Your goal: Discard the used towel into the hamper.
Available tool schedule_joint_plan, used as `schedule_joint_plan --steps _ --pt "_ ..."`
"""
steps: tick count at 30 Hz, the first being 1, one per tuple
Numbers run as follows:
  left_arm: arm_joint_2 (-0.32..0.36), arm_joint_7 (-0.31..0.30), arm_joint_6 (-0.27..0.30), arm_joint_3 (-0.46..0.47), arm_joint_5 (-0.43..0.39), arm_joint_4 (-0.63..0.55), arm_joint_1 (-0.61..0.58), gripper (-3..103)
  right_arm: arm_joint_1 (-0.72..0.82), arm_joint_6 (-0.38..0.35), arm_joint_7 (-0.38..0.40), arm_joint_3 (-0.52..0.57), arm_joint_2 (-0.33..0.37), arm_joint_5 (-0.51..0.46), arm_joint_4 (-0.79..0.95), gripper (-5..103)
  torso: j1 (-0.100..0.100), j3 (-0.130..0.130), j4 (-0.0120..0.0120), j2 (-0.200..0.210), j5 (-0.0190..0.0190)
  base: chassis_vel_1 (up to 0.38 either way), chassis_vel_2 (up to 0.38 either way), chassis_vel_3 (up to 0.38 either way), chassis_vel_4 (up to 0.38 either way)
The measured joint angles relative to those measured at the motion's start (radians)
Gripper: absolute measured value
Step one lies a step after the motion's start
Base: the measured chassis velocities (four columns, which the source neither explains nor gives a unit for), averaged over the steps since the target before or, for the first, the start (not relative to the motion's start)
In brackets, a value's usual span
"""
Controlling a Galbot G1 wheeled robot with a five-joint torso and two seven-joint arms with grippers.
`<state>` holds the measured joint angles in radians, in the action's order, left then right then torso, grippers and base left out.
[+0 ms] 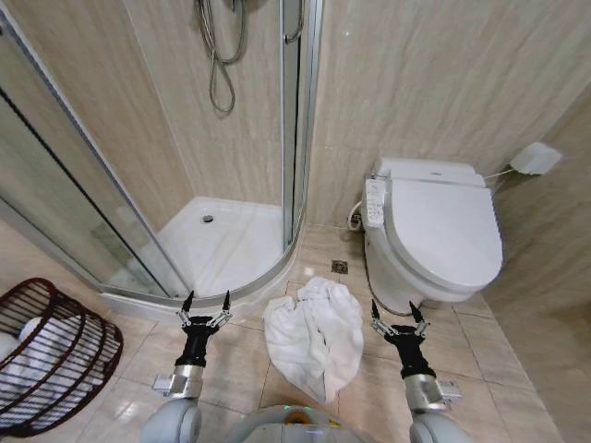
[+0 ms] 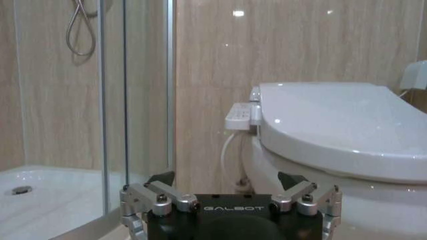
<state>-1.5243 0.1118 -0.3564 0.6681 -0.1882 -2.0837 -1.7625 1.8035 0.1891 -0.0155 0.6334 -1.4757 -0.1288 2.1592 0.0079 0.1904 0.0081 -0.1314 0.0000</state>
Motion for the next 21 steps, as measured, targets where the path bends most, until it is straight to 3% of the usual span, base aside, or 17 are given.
schedule_joint_plan --steps 21 --pt "-0.005 -0.009 -0.005 -0.001 -0.02 0.008 -0.002 100 -0.002 -0.001 -0.007 0.005 0.01 -0.014 -0.023 100 -0.008 -0.061 0.0 0.071 0.0001 0.0 0.0 0.0 0.0"
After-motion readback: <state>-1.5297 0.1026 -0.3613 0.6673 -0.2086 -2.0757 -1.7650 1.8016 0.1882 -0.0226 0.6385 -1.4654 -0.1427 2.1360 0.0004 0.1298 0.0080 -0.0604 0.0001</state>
